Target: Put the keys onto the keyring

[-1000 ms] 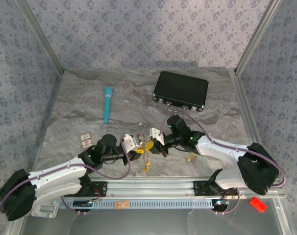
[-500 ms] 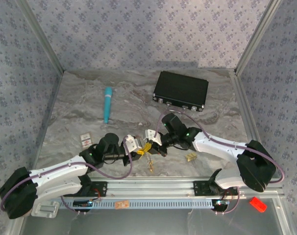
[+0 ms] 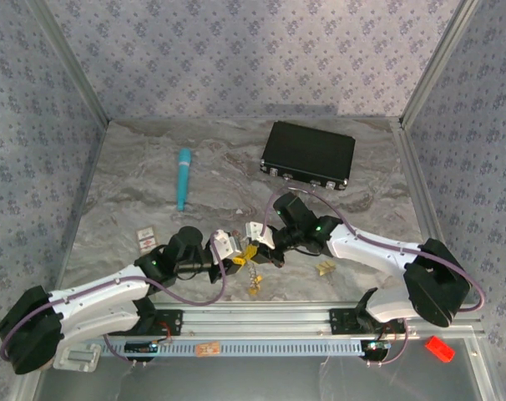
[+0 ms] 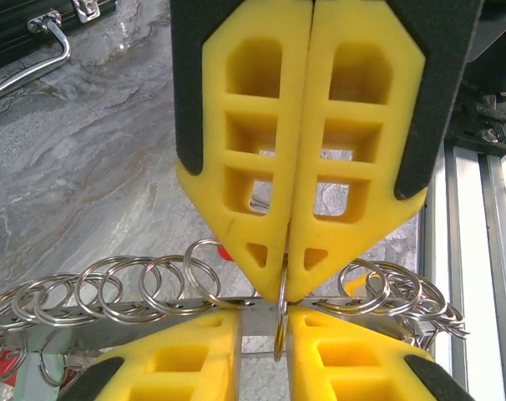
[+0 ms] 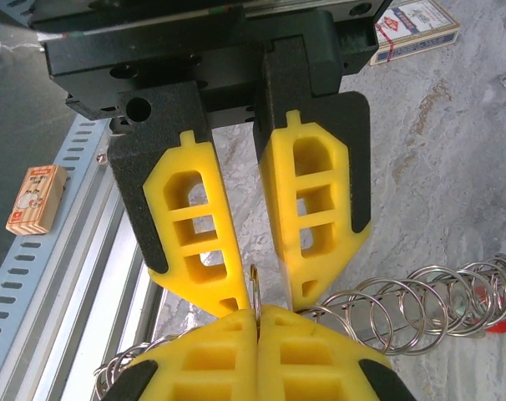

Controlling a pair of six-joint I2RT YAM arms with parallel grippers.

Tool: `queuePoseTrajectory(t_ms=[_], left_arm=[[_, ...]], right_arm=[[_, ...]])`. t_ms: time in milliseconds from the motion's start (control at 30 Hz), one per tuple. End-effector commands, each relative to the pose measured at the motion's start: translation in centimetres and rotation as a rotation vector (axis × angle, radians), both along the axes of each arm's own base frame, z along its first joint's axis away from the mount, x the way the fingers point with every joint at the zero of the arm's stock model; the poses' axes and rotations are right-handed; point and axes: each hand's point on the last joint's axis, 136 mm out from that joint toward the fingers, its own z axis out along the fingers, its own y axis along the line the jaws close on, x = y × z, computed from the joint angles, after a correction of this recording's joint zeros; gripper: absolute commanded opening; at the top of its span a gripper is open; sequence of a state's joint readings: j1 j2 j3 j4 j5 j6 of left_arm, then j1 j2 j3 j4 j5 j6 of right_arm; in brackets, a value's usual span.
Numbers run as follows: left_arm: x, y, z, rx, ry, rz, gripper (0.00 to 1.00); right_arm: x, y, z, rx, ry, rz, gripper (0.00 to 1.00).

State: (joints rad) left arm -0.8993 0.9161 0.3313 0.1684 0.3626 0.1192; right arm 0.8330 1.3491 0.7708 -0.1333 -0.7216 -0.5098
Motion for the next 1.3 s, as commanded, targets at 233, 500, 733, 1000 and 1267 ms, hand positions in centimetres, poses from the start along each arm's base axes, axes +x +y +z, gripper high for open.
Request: queuePoseTrajectory(t_ms=[233,500,733,1000,1267], left_arm=[[0.2,-0.4,2.1,-0.053,-0.027,0.005,0.23],[0.1,-0.3,2.3,-0.061,-0.028,0.009,0.22],[0.3,-0.5,2.6,-0.075,-0.038,0.009,0.19],[0.6,-0.4,3.2,-0.084,-0.076,0.015,0.00],[0.4,-0.3,2.9,-0.072,-0.083,0.007,0.00]], right_arm=[[-0.1,-0.2,0.1,-0.005,0.003,-0.009,0.00],[-0.2,-0.2,0.0,-0.005,0.010,-0.006,0.00],[-0.7,0.3,0.3,0.007,0.019,0.014,0.00],[-0.6,0.1,0.0,0.000,0.022,-0.002,0.00],[0.9,-1.4,1.6,0.063,-0.005,-0.113,0.32]])
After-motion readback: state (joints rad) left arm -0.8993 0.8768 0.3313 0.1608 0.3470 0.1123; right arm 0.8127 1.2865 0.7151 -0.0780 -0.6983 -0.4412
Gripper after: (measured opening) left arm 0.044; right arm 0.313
